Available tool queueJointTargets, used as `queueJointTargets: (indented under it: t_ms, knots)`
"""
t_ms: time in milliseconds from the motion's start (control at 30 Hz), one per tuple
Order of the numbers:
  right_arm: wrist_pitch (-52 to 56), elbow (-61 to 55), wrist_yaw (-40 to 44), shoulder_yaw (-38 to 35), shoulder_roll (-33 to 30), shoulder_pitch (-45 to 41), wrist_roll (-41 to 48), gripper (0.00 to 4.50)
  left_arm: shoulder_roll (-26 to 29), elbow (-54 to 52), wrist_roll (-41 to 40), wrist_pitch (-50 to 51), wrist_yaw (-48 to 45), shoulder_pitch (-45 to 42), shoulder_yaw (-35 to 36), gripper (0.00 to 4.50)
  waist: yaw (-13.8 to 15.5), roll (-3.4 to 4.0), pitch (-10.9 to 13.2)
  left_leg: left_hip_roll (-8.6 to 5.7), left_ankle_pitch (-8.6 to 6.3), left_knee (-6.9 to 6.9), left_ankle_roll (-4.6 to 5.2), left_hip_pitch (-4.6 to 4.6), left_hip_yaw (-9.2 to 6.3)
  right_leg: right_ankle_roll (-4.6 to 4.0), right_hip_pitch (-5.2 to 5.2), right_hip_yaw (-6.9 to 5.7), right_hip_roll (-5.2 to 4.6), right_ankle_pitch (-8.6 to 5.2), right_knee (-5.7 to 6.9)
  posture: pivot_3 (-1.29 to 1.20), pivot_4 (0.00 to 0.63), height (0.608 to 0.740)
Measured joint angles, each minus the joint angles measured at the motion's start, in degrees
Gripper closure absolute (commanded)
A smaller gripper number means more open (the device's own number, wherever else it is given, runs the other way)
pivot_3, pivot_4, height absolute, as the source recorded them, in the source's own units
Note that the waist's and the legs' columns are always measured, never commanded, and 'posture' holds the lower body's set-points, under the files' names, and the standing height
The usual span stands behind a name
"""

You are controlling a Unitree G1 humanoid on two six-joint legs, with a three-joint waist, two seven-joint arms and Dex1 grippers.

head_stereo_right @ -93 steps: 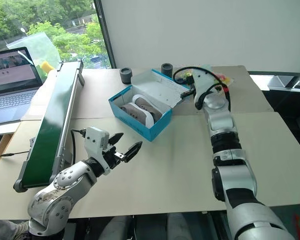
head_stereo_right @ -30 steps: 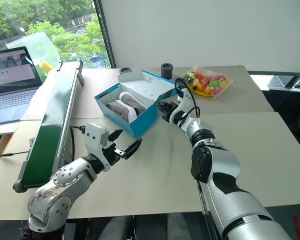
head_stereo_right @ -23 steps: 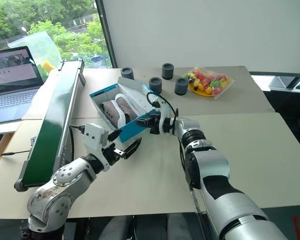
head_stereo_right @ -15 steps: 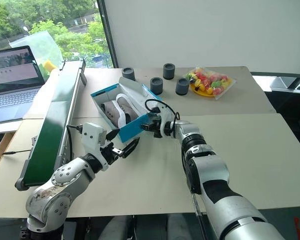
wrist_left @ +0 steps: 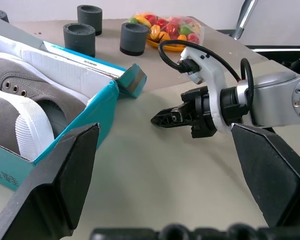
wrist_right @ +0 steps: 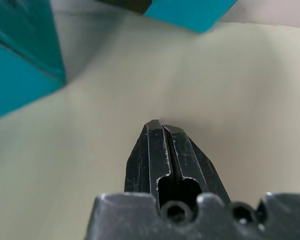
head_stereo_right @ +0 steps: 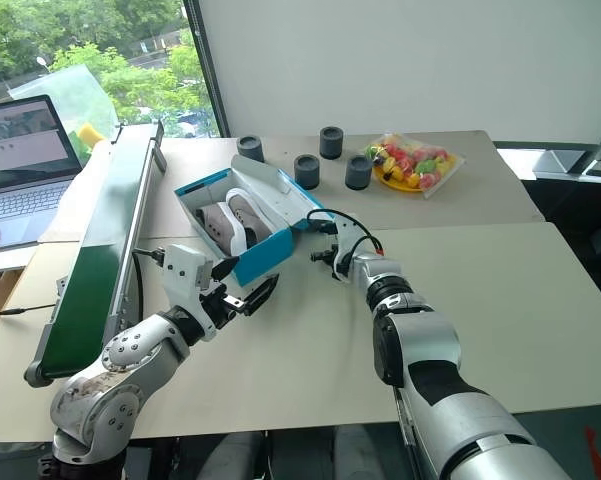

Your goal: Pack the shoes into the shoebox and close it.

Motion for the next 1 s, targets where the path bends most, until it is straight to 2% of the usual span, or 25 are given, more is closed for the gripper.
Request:
queueJointTargets:
  t_ms: [133, 233, 333, 667, 1000]
  knots:
    - [-1.3, 0.7, -5.6, -9.6, 0.3, -1.5, 7.2, 4.44, 0.1, 0.0, 0.0, 0.0, -0.1, -0.1, 0.0, 0.0, 0.2, 0.0, 0.0, 0.0, 0.0, 0.0, 0.0, -0.05, 0.03, 0.0, -0.01, -0.02, 0.0, 0.0, -0.05, 0.0, 0.15, 0.74]
    - [-1.4, 0.9, -6.6, -19.7, 1.1, -3.0, 15.6, 4.44, 0.1, 0.0, 0.0, 0.0, -0.2, -0.2, 0.0, 0.0, 0.1, 0.0, 0.0, 0.03, 0.0, -0.01, 0.0, -0.04, 0.05, 0.0, 0.0, -0.02, 0.03, 0.0, -0.03, 0.0, 0.15, 0.74]
    - [-1.3, 0.9, -6.6, -25.1, 2.4, -4.3, 20.4, 4.44, 0.1, 0.0, 0.0, 0.0, -0.4, -0.5, 0.0, 0.0, -0.1, 0.0, 0.0, 0.03, 0.0, -0.01, 0.0, -0.03, 0.13, 0.0, 0.02, -0.02, 0.02, 0.0, -0.04, 0.0, 0.15, 0.74]
    - [-0.1, 1.3, -6.3, -24.8, 5.4, -4.4, 19.8, 4.44, 0.8, 0.0, 0.0, 0.1, -0.5, -0.7, 0.0, 0.0, -0.5, 0.0, 0.0, 0.02, 0.0, 0.0, 0.01, -0.06, 0.19, 0.0, -0.01, -0.02, 0.01, 0.0, -0.03, 0.0, 0.15, 0.74]
    - [-2.5, 1.3, -1.2, -28.4, 6.5, -4.4, 21.9, 4.44, 1.7, -0.5, -0.2, 1.3, 0.1, -0.6, 1.2, 0.0, -0.7, 0.0, 0.0, 0.03, 0.0, -0.01, 0.01, -0.05, 0.18, 0.0, -0.01, -0.02, 0.02, 0.0, -0.03, 0.0, 0.15, 0.74]
